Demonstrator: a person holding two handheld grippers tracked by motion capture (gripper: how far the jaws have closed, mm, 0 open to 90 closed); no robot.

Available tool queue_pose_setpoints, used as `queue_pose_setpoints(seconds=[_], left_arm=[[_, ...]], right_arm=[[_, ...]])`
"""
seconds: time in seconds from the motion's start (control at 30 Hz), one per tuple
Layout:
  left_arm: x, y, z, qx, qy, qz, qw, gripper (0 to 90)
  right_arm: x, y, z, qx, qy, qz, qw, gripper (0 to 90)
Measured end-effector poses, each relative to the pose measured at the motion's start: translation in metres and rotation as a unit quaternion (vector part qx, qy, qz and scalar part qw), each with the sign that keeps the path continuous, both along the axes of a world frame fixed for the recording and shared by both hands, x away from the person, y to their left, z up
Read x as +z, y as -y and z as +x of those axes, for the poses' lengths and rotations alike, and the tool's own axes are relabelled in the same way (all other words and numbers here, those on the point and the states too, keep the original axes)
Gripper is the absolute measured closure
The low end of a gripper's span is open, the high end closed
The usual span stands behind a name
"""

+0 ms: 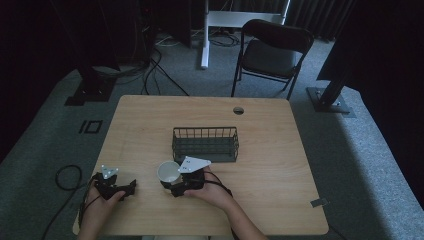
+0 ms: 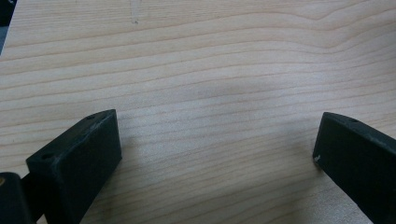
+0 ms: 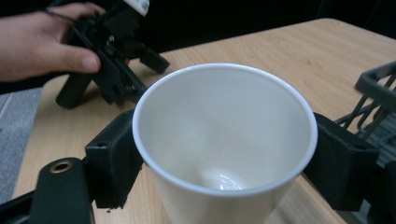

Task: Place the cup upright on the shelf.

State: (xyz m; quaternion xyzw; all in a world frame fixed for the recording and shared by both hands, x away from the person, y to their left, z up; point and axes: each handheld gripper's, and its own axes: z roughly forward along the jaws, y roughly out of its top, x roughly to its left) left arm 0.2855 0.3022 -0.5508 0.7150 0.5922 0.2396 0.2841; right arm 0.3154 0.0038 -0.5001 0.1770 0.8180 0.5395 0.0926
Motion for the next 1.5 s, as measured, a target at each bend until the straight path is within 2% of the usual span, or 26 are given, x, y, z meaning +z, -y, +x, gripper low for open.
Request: queue_pose_setpoints(seconds=[0.13,0.27,0.47,0.63,0.9,1.03,1.2,1.27,1.4,1.43,1.47,1.5], left_arm=[[0.0,0.0,0.0,0.0,0.0,0.0,1.0,1.3],[0.0,0.0,0.0,0.0,0.0,0.0,1.0,1.3],[0.0,0.0,0.0,-0.001,-0.001,0.001,1.0,1.3],[0.0,0.0,0.0,-0.001,-0.001,0.002,1.0,1.3],[0.0,0.0,0.0,0.0,-0.001,0.001,1.0,1.3],[0.0,0.0,0.0,0.0,-0.001,0.001,1.0,1.3],[0.0,0.0,0.0,-0.001,-0.001,0.001,1.0,1.3],[0.0,0.0,0.0,0.0,-0.001,0.001,1.0,1.3],[0.0,0.0,0.0,0.0,-0.001,0.001,1.0,1.3],[0.0,0.0,0.0,0.0,-0.001,0.001,1.0,1.3],[0.0,0.0,0.0,-0.001,-0.002,0.001,1.0,1.3],[0.0,0.0,0.0,-0.001,-0.002,0.001,1.0,1.3]], right_arm=[[0.008,0.002,0.0,0.002,0.006,-0.002,1.0,19.8],[0.016,0.003,-0.001,0.012,-0.003,0.003,0.9999,19.9],[0.028,0.005,-0.001,0.018,-0.001,0.012,0.9998,19.9],[0.048,0.006,-0.003,0.025,0.014,0.022,0.9993,19.9],[0.078,0.009,0.002,0.015,0.039,0.045,0.9981,19.9],[0.086,0.011,0.004,0.004,0.044,0.051,0.9977,19.9],[0.102,0.019,0.009,-0.026,0.058,0.068,0.9956,20.0],[0.107,0.022,0.012,-0.041,0.06,0.086,0.9936,20.0],[0.113,0.028,0.016,-0.079,0.069,0.096,0.9899,20.0],[0.113,0.028,0.016,-0.079,0.069,0.096,0.9899,20.0],[0.114,0.03,0.018,-0.091,0.071,0.097,0.9885,20.0],[0.116,0.034,0.022,-0.119,0.079,0.097,0.985,20.0]])
